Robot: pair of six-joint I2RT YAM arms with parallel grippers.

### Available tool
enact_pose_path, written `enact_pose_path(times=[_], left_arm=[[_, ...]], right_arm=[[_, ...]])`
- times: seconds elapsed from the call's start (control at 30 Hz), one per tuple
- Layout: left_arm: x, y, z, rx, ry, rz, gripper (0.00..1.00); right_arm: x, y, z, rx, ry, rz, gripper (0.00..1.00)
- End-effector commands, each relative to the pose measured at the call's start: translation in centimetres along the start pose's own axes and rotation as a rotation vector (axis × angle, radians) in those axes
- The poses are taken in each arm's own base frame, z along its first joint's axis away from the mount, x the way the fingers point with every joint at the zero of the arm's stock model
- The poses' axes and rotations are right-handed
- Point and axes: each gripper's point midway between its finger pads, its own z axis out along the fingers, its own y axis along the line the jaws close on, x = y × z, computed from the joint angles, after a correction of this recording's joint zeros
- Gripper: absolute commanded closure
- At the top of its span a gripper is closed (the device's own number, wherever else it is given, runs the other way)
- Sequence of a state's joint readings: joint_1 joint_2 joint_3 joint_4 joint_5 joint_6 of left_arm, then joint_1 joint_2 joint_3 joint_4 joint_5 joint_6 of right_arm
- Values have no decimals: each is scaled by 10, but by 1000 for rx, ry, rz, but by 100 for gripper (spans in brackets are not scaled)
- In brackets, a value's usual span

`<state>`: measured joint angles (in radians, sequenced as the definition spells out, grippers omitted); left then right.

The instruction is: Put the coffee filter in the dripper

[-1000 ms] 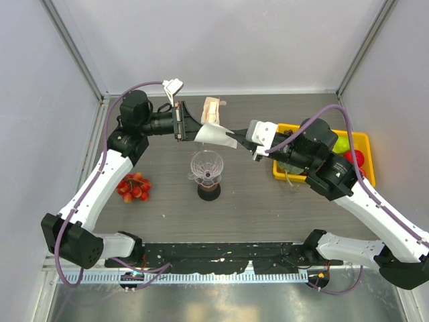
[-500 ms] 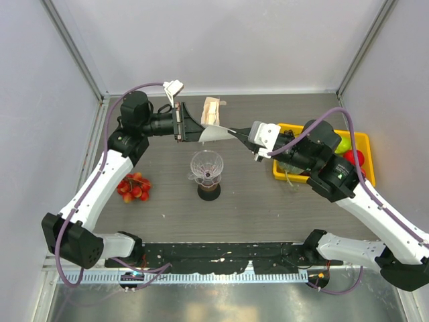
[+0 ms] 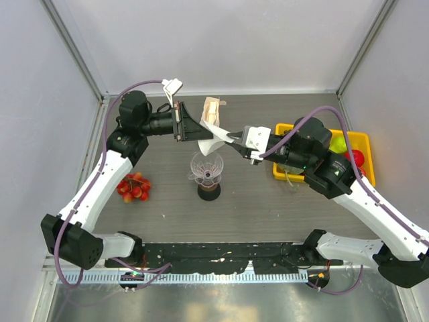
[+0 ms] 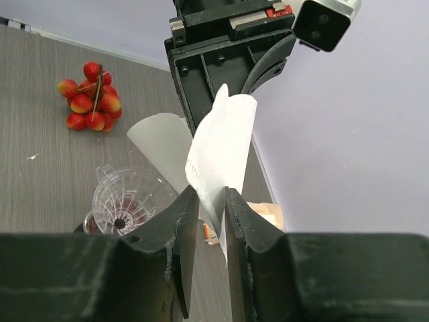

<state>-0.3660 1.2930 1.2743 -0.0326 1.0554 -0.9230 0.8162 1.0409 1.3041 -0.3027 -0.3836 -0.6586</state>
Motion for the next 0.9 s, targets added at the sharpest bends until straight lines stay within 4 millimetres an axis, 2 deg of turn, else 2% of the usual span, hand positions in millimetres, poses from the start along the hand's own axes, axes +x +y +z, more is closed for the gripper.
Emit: enact_pose_path(times=[0.0,0.17,0.37,0.53,0.6,0.73,0.87], left_arm=[[-3,-12,-11,-43,-17,149,100],[1,-8,-15,-88,-10,173,100],[0,-5,-17,-121,-23,193,100],[1,-4,-16,-126,-19,192,100],[1,-4,-15,-130,-16,198,100],[4,-5,-14,-139,-1,223,100],[4,-6,-15,-151,-5,228,100]], right_arm=[[-16,-7,-8,-5,-1,-22,72],[-13,-6,-13,-16,39,-30,72],[-19,-5,-19,-35,38,-39,72],[-23,-5,-15,-56,30,-29,68],[-23,-5,-12,-62,30,-28,62],[-23,-6,-9,-68,33,-29,71],[-16,-2,-6,-103,57,-45,87]])
